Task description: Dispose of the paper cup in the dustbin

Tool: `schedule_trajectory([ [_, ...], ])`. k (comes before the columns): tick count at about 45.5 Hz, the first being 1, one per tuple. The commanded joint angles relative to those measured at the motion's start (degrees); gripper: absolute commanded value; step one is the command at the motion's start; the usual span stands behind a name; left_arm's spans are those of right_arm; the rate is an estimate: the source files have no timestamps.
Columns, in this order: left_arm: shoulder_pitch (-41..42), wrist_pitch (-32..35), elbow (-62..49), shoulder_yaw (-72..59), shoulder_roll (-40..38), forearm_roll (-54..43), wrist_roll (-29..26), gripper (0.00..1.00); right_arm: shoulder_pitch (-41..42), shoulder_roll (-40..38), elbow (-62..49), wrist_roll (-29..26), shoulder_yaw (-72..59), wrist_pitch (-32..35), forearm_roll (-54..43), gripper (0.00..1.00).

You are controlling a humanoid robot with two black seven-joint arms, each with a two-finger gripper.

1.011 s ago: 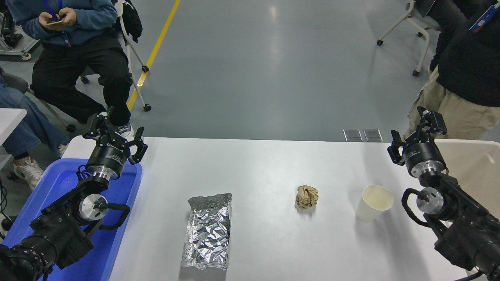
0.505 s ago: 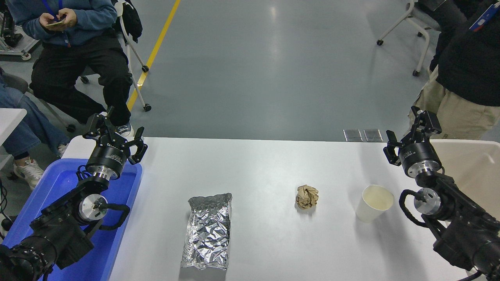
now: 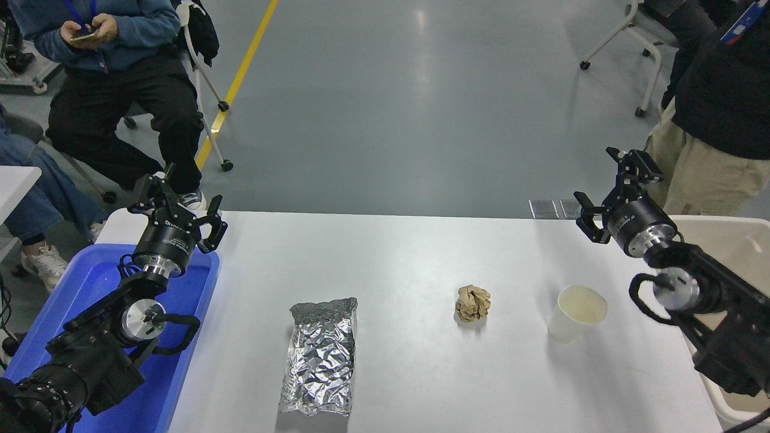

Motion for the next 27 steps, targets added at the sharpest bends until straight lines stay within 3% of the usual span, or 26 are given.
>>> schedule_trajectory([
  [1,0.0,0.0,0.0,0.0,0.0,0.0,0.0,1.00,9.8,-10.1,6.8,-1.3,-17.7,3.5,-2.4,1.00],
  [11,0.1,0.0,0.0,0.0,0.0,0.0,0.0,1.00,23.1,-14.9,9.8,-1.3,-34.9,5.4,-14.1,1.00],
  [27,0.0,0.0,0.0,0.0,0.0,-0.1,0.0,1.00,31.9,-18.3,11.2,-1.4,-42.2,14.1,-36.1,0.99],
])
